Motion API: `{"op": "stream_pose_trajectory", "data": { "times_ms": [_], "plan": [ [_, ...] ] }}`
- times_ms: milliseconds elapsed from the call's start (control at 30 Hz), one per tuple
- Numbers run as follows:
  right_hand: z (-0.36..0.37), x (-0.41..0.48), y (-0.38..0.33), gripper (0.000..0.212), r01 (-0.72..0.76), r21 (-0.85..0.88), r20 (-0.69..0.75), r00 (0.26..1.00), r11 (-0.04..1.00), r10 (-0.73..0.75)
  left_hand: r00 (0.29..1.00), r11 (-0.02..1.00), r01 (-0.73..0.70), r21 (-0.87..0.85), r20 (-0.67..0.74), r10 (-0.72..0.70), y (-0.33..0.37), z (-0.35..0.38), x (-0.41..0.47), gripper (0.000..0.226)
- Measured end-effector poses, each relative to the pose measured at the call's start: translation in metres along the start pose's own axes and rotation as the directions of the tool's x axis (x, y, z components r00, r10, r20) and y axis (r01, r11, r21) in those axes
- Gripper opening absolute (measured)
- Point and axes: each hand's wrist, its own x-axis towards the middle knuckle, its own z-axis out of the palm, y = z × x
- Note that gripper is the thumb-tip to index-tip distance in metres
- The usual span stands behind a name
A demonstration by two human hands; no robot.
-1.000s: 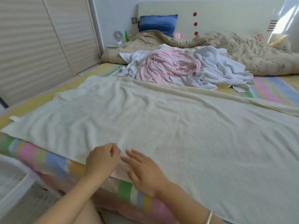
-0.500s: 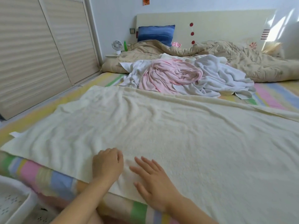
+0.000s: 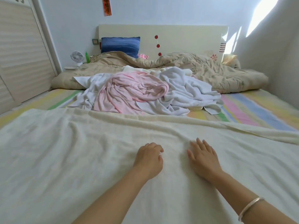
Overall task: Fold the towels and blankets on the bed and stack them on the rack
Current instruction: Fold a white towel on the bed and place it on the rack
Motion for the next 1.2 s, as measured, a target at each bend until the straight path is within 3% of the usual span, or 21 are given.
{"op": "stream_pose_trajectory", "data": {
  "times_ms": [133, 233, 300, 400, 467, 567, 733, 833, 900, 967, 1067, 1133, 1200],
  "plan": [
    [-0.022, 0.086, 0.055, 0.046, -0.071, 0.015, -0.179, 0.981, 0.997, 0.072, 0.999, 1.000, -0.007, -0.002, -0.048, 0.007, 0.001, 0.015, 0.098, 0.035],
    [-0.037, 0.140, 0.098, 0.041, -0.133, -0.087, -0.275, 0.956, 0.987, 0.104, 0.994, 1.000, -0.013, -0.001, -0.109, 0.013, 0.000, 0.023, 0.168, 0.035],
    [-0.042, 0.169, 0.125, 0.039, -0.181, -0.089, -0.267, 0.952, 0.979, 0.152, 0.993, 1.000, 0.001, 0.028, -0.119, 0.002, -0.004, 0.026, 0.206, 0.032],
    [-0.040, 0.204, 0.150, 0.027, -0.250, -0.054, -0.194, 0.952, 0.967, 0.235, 0.992, 0.992, 0.123, 0.025, 0.039, -0.124, -0.011, 0.030, 0.242, 0.036],
    [-0.043, 0.217, 0.156, 0.032, -0.258, -0.059, -0.163, 0.955, 0.964, 0.246, 0.968, 0.973, 0.224, 0.058, 0.103, -0.229, -0.018, 0.032, 0.256, 0.043],
    [-0.051, 0.228, 0.160, 0.027, -0.168, -0.105, -0.115, 0.981, 0.980, 0.156, 0.958, 0.960, 0.275, 0.054, 0.067, -0.278, -0.029, 0.029, 0.271, 0.041],
    [-0.061, 0.221, 0.173, 0.023, 0.019, -0.080, 0.025, 1.000, 0.997, -0.017, 0.925, 0.989, 0.151, 0.001, 0.352, -0.142, -0.031, 0.015, 0.266, 0.014],
    [-0.062, 0.216, 0.179, 0.030, 0.113, -0.137, 0.031, 0.993, 0.984, -0.110, 0.913, 0.991, 0.131, 0.017, 0.388, -0.127, -0.028, 0.006, 0.264, 0.014],
    [-0.062, 0.215, 0.180, 0.025, 0.163, -0.242, 0.009, 0.986, 0.956, -0.166, 0.936, 0.993, 0.099, 0.072, 0.332, -0.117, -0.028, 0.005, 0.266, 0.008],
    [-0.059, 0.216, 0.179, 0.014, 0.210, -0.347, -0.040, 0.970, 0.914, -0.238, 0.979, 0.984, 0.088, 0.153, 0.168, -0.114, -0.025, 0.005, 0.267, 0.003],
    [-0.057, 0.218, 0.178, 0.011, 0.206, -0.362, -0.306, 0.895, 0.909, -0.325, 0.980, 0.959, 0.143, 0.246, -0.173, -0.101, -0.018, 0.012, 0.276, 0.006],
    [-0.060, 0.223, 0.171, 0.013, 0.062, -0.275, -0.497, 0.845, 0.959, -0.197, 0.947, 0.961, 0.200, 0.193, -0.291, -0.139, -0.014, 0.021, 0.284, 0.007],
    [-0.062, 0.234, 0.162, 0.019, -0.077, -0.107, -0.565, 0.825, 0.991, 0.003, 0.928, 0.963, 0.240, 0.121, -0.321, -0.191, -0.009, 0.032, 0.288, 0.008]
  ]
}}
